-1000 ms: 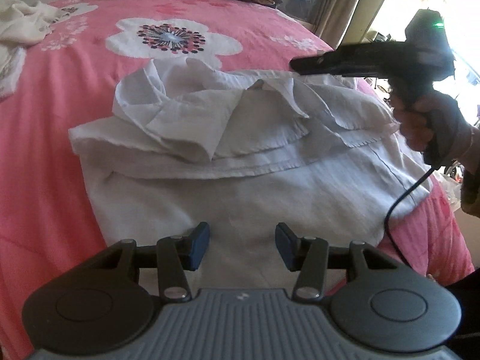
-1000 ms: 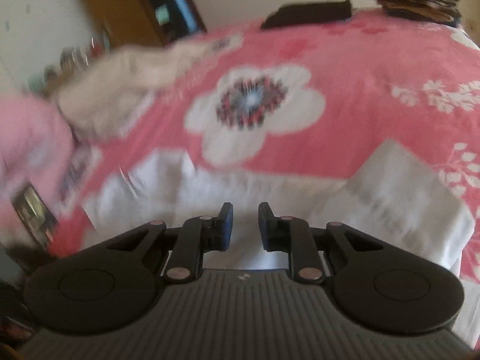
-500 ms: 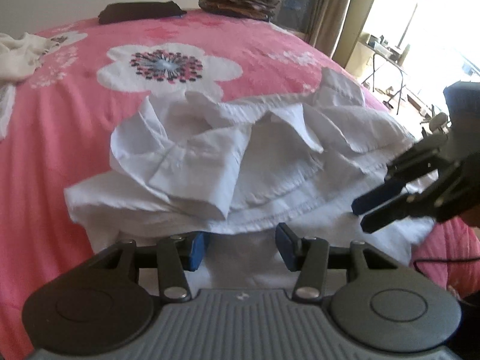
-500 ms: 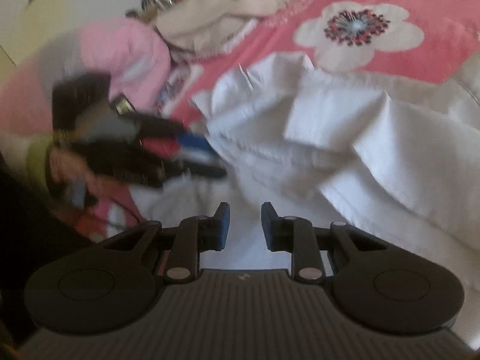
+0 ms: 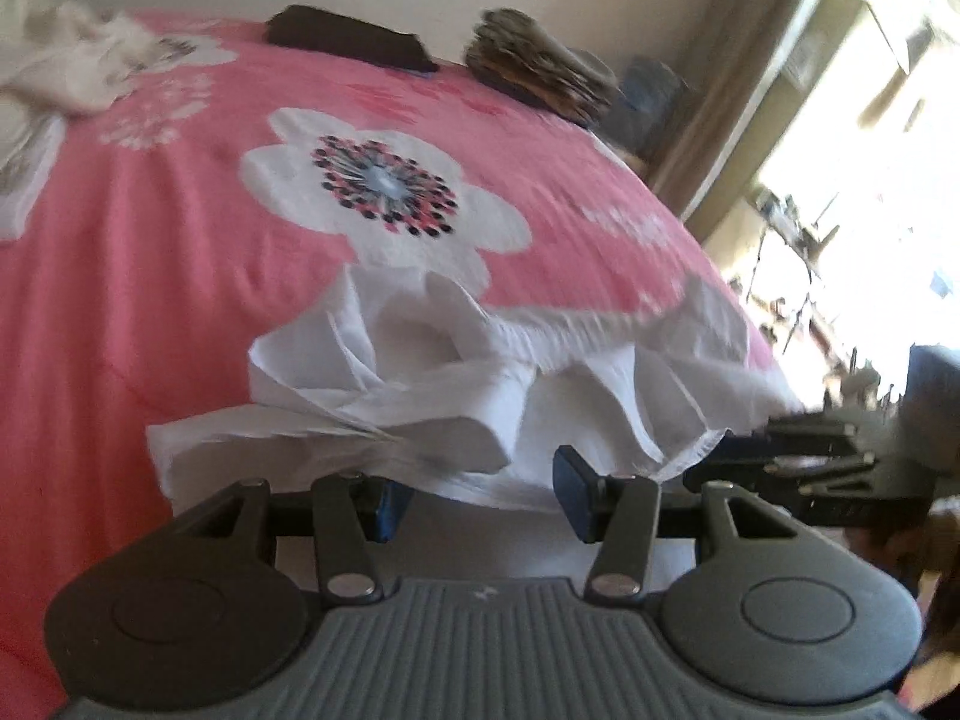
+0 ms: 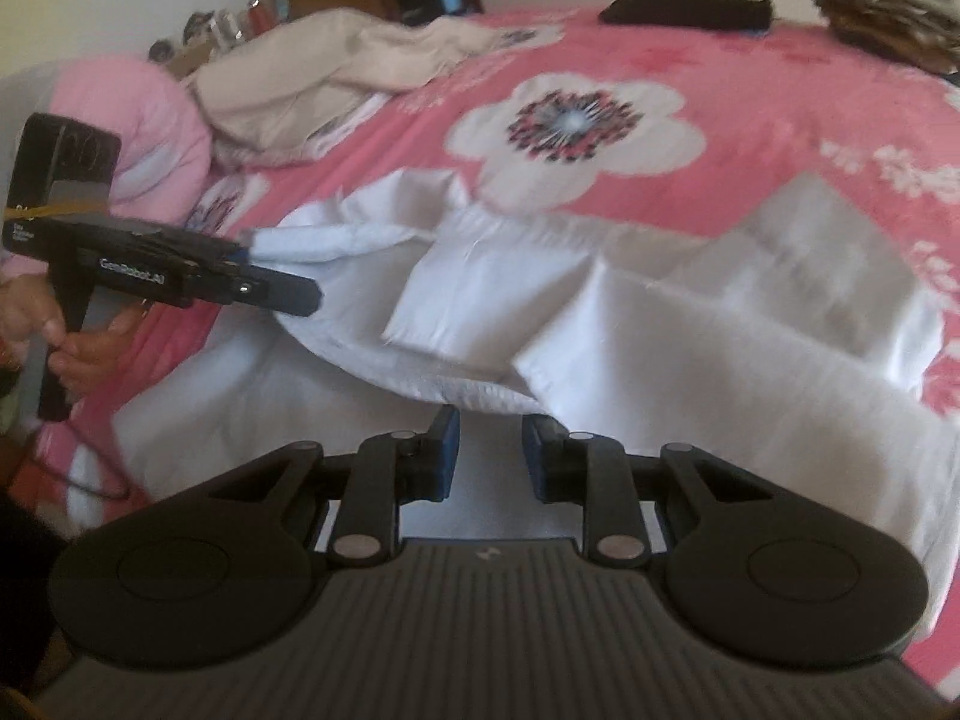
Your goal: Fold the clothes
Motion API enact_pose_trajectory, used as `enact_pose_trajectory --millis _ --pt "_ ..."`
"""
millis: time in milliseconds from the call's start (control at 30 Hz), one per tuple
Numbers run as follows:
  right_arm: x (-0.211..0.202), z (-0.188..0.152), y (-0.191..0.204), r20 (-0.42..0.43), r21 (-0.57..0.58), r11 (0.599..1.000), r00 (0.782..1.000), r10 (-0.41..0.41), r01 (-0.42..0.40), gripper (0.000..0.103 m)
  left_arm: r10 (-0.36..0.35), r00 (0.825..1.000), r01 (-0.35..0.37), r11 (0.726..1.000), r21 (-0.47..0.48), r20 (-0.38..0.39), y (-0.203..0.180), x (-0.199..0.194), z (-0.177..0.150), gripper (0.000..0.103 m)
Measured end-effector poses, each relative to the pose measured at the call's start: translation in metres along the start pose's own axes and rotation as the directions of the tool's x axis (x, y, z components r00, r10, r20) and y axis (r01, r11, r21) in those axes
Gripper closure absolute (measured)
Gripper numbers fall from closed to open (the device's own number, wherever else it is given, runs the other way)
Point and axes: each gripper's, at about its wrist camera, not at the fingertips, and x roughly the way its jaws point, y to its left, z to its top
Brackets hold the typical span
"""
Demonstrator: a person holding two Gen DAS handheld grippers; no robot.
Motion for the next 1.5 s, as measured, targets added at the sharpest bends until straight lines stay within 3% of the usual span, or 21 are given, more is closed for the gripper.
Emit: enact_pose_trajectory --millis 167,333,567,800,900,1033,1133,1267,1400,1500 --pt "0.001 0.014 -0.015 0.062 0.038 0.999 0.998 -0.023 0.021 0.081 -0.005 1.0 0.01 0.988 -0.152 0.029 0.022 0.003 0.01 0.05" --pt "0.008 0.03 -0.03 0.097 0.064 0.997 0.994 -0.052 0.046 0.081 -0.031 0.998 0.048 0.952 -0.303 0.062 0.045 0.006 0.02 0.049" --pt "0.022 0.049 -0.053 0.127 0.14 0.989 0.989 -0.073 0.055 0.079 0.002 0.992 0.042 0.933 -0.358 0.122 0.059 0.003 0.031 0.047" --pt "0.023 0.053 -0.082 0.166 0.3 0.952 0.98 -0.109 0.055 0.078 0.052 0.988 0.01 0.918 -0.397 0.146 0.07 -0.003 0.032 0.046" --pt "0.004 0.052 -0.089 0.226 0.332 0.938 0.957 -0.181 0.099 0.075 0.074 0.985 -0.005 0.917 -0.399 0.157 0.071 -0.006 0.03 0.046" --pt "-0.036 0.046 -0.104 0.315 0.403 0.901 0.9 -0.303 0.162 0.073 0.096 0.982 -0.026 0.924 -0.382 0.164 0.07 -0.01 0.029 0.046" --pt "-0.065 0.036 -0.114 0.349 0.448 0.878 0.871 -0.347 0.17 0.072 0.113 0.98 -0.047 0.932 -0.361 0.163 0.066 -0.012 0.028 0.046" --pt "-0.074 0.022 -0.096 0.298 0.328 0.937 0.929 -0.219 0.116 0.053 0.136 0.978 -0.079 0.942 -0.326 0.158 0.059 -0.013 0.026 0.045" --pt "-0.081 0.008 -0.077 0.222 0.203 0.978 0.971 -0.088 0.042 0.053 0.151 0.978 -0.106 0.953 -0.285 0.141 0.051 -0.01 0.023 0.045" --pt "-0.059 -0.001 -0.057 0.071 0.118 0.992 0.997 0.037 -0.045 0.053 0.166 0.978 -0.131 0.959 -0.251 0.126 0.045 -0.006 0.021 0.045"
